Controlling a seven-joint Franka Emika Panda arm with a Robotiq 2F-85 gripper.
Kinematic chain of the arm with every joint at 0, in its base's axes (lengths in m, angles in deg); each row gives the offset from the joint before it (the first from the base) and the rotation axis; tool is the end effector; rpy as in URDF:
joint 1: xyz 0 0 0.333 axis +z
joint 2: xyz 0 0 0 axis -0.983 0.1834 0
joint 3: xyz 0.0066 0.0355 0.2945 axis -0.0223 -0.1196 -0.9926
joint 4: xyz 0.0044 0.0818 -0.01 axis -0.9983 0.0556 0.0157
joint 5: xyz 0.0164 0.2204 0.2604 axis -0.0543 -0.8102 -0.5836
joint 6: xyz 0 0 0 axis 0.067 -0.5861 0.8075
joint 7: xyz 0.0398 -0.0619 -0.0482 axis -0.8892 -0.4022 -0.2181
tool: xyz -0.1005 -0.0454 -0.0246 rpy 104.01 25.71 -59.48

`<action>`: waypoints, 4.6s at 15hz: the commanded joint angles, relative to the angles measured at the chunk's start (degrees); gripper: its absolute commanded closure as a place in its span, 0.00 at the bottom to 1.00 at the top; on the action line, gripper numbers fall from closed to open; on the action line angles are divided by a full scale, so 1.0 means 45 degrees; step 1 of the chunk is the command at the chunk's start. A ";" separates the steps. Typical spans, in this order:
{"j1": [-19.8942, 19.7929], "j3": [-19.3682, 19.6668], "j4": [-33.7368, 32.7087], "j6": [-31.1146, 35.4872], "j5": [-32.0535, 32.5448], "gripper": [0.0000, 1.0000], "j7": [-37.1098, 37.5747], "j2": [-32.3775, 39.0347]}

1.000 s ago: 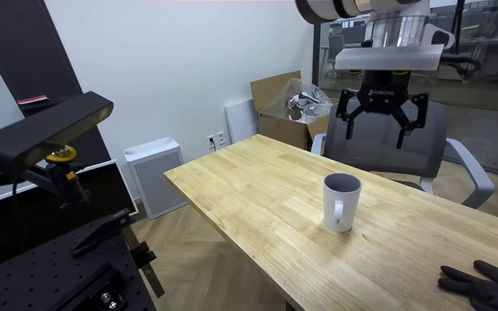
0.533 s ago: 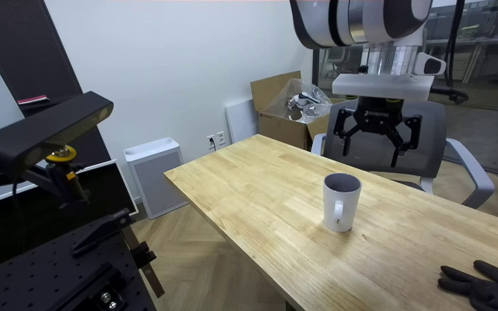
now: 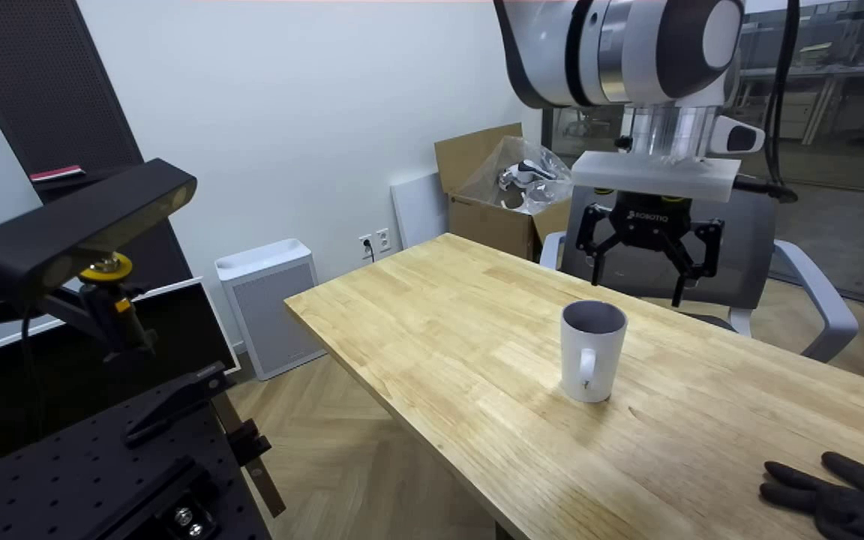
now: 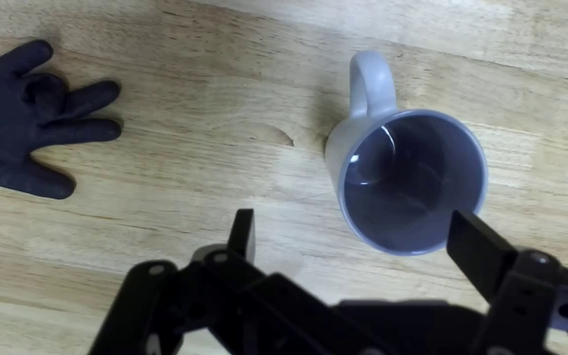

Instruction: Pick the cup and move it to the right on the table

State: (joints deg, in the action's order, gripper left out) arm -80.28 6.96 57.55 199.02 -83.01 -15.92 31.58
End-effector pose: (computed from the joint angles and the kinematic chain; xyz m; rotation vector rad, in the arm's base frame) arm 0.5921 -0.0044 0.1769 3.1180 0.2523 -0.1205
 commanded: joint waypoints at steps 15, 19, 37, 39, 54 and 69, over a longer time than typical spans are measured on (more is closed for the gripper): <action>0.0511 0.0287 -0.0351 0.0566 0.0437 0.00 0.0766 0.1158; 0.0507 0.0341 -0.0340 0.0622 0.0593 0.00 0.0752 0.1306; 0.0440 0.0302 -0.0259 0.0533 0.0494 0.75 0.0674 0.1494; 0.0379 0.0284 -0.0261 0.0516 0.0427 0.89 0.0661 0.1446; 0.0050 0.0202 -0.1006 -0.0390 0.0194 0.97 0.0612 0.1382; -0.0973 0.0360 -0.1347 -0.1280 0.0152 0.97 -0.0030 0.1356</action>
State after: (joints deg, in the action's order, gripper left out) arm -83.58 8.21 52.25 195.02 -82.02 -15.58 38.38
